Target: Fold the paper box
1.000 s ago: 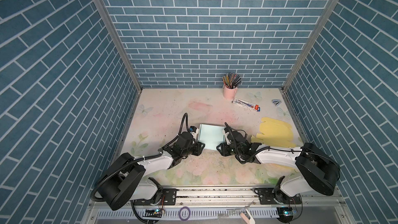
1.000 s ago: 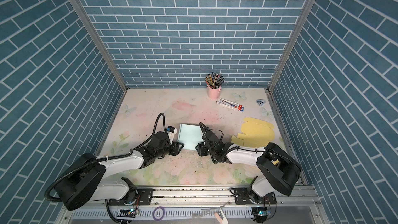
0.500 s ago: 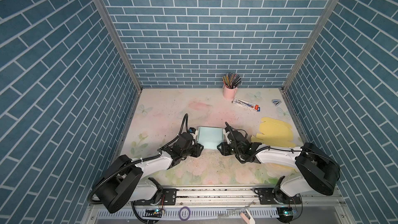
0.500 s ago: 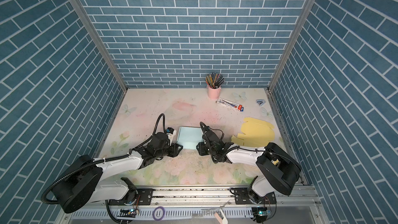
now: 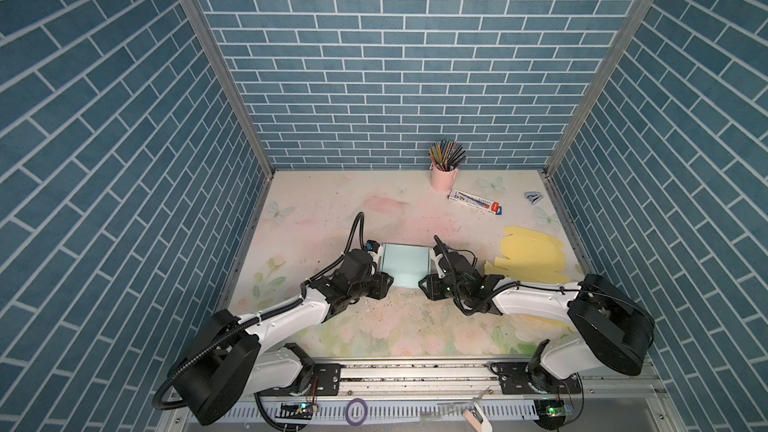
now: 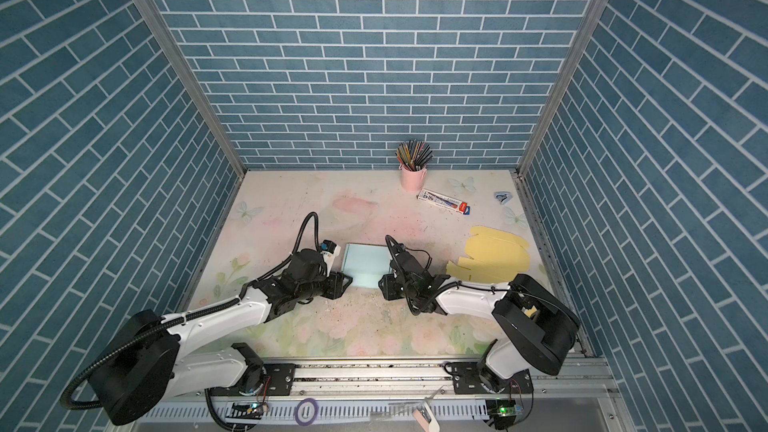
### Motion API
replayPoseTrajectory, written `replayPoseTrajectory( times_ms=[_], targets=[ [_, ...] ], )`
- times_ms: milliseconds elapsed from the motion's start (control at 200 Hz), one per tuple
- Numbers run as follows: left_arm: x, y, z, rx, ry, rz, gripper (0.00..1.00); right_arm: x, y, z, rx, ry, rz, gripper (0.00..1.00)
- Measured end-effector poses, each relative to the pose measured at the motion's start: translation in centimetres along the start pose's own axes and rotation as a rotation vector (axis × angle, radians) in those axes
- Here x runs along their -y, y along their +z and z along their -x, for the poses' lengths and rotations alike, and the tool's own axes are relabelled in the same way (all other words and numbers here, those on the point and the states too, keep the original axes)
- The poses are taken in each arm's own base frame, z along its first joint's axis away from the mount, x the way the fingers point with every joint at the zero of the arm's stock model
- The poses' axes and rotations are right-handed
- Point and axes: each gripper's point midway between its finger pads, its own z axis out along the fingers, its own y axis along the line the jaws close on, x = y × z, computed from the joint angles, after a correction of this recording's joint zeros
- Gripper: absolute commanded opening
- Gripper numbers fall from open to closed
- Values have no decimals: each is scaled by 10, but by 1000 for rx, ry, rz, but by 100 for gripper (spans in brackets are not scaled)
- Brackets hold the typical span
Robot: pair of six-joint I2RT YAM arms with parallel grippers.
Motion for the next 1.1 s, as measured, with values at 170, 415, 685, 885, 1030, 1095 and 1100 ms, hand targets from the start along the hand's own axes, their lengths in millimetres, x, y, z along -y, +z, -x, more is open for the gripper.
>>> replayPoseTrajectory(
  times_ms=[170, 415, 685, 885, 1030, 1095, 1100],
  targets=[
    [4, 0, 23, 23, 14, 5, 53, 0, 0, 0, 1, 0, 1, 44],
    [-15, -2, 25, 16, 4, 54, 65, -2, 0, 0, 0, 0, 8, 46],
    [-41, 24, 65, 29, -50, 64, 65, -2, 0, 0, 7, 18, 21, 48],
    [-36, 41, 45, -14, -75, 12, 59, -3, 1, 0, 9, 24, 23, 46],
    [-33, 45, 20, -46, -94, -8, 55, -2, 3, -1, 8, 25, 22, 46],
    [-28, 46, 20, -38, -89, -24, 54, -1, 4, -1, 6, 25, 21, 45],
    [-28, 46, 20, -37, -90, -25, 54, -1, 4, -1, 6, 25, 21, 45]
  ],
)
